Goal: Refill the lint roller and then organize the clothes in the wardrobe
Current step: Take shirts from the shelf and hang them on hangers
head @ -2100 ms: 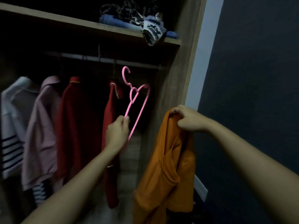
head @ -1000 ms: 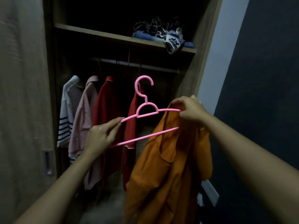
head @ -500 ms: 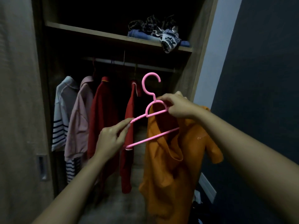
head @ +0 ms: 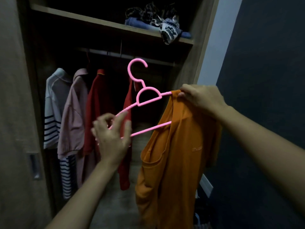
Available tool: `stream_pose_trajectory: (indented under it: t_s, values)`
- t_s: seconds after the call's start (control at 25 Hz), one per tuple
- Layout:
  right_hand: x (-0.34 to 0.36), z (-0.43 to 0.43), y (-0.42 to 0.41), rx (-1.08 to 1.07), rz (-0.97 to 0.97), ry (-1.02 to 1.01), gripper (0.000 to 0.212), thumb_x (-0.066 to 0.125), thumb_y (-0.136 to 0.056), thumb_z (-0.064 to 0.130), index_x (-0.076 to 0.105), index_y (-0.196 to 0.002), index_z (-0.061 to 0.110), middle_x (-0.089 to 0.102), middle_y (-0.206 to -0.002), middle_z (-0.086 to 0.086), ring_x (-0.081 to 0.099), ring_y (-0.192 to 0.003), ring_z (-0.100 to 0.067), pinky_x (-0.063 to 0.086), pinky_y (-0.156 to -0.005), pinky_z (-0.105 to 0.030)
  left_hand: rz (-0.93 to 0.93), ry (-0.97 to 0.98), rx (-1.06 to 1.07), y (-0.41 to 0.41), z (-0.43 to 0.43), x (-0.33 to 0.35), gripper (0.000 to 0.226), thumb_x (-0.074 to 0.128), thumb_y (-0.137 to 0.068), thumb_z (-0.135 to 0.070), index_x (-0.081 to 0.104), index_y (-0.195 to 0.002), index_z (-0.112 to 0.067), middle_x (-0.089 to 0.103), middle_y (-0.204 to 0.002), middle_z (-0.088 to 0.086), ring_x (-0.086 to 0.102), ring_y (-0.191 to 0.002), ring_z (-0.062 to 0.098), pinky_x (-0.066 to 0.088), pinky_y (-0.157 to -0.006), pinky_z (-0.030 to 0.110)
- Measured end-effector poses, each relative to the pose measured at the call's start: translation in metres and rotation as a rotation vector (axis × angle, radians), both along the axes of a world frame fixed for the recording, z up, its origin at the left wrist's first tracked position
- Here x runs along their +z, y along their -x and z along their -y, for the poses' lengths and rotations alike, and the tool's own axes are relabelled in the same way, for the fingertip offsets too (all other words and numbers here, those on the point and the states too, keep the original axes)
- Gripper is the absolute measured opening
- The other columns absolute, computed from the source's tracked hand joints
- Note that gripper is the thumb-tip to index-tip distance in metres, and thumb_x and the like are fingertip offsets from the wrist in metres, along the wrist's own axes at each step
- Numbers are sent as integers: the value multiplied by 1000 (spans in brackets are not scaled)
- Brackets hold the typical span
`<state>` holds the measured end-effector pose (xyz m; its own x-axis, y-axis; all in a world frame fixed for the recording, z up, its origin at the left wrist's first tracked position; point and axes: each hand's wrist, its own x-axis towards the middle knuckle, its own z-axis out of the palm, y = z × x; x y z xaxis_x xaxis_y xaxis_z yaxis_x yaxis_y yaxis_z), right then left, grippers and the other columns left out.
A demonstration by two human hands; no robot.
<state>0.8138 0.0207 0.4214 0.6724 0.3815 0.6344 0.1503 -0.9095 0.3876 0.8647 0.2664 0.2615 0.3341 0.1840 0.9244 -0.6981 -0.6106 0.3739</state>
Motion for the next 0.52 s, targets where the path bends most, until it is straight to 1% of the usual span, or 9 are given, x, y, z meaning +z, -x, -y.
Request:
stream_pose_trajectory:
  t_s: [0.08, 0.16, 0.2, 0.24, 0.28, 0.36, 0.4, 0.44, 0.52]
  values:
    - [3, 3, 2, 17, 59, -48, 38, 35, -94, 42, 58, -101, 12, 62, -78, -9, 44, -60, -15, 32, -49, -21, -68, -190, -184, 19, 28, -19, 36, 46, -87, -49, 62, -109, -26, 40, -104, 2, 41, -97, 21, 35, -83, 37]
    - [8, 5, 7, 28, 114, -100, 38, 35, -95, 42, 57, -101, 12, 56, -74, -5, 45, -61, -15, 30, -50, -22, -302, -421, -253, 19, 44, -45, 54, 34, -83, -69, 65, -101, -29, 39, -112, 4, 37, -105, 20, 33, -88, 41]
    - [12, 8, 12, 34, 130, -127, 39, 35, -96, 43, 57, -102, 12, 54, -74, -3, 46, -61, -15, 30, -50, -22, -380, -466, -266, 12, 45, -56, 57, 31, -80, -75, 64, -96, -31, 39, -116, 6, 36, -109, 22, 31, -90, 43]
    - [16, 15, 17, 42, 144, -140, 41, 34, -96, 45, 58, -103, 12, 54, -74, -3, 47, -61, -16, 33, -51, -22, -417, -440, -296, 3, 40, -62, 56, 34, -77, -79, 62, -93, -33, 39, -119, 7, 35, -112, 22, 30, -92, 42]
    - [18, 24, 22, 47, 159, -135, 44, 31, -96, 47, 58, -103, 13, 57, -74, -5, 50, -60, -18, 37, -51, -24, -443, -342, -362, -6, 29, -63, 54, 40, -73, -79, 62, -92, -34, 39, -119, 6, 35, -114, 20, 29, -94, 39]
    - [18, 52, 35, 39, 174, -96, 52, 23, -96, 53, 59, -102, 15, 63, -75, -9, 57, -58, -23, 48, -52, -31, -462, -156, -555, -23, -3, -51, 52, 49, -69, -79, 65, -87, -33, 43, -113, 4, 42, -111, 6, 34, -97, 25]
    - [14, 65, 41, 29, 166, -73, 56, 19, -96, 56, 59, -101, 16, 65, -75, -11, 60, -58, -26, 52, -51, -36, -455, -186, -637, -31, -21, -43, 55, 50, -69, -79, 67, -86, -30, 47, -110, 3, 46, -107, -2, 36, -94, 15]
    - [8, 76, 48, 18, 152, -54, 60, 16, -96, 57, 59, -100, 16, 66, -75, -11, 62, -58, -27, 53, -50, -39, -453, -290, -674, -36, -38, -32, 54, 50, -72, -77, 68, -85, -28, 51, -108, 0, 50, -102, -4, 38, -89, 12]
    - [-11, 89, 57, 26, 132, -23, 65, 13, -96, 58, 62, -96, 15, 67, -73, -10, 63, -54, -27, 53, -45, -37, -466, -468, -666, -41, -61, -9, 39, 49, -77, -73, 65, -79, -37, 58, -96, -11, 57, -91, -1, 44, -80, 17]
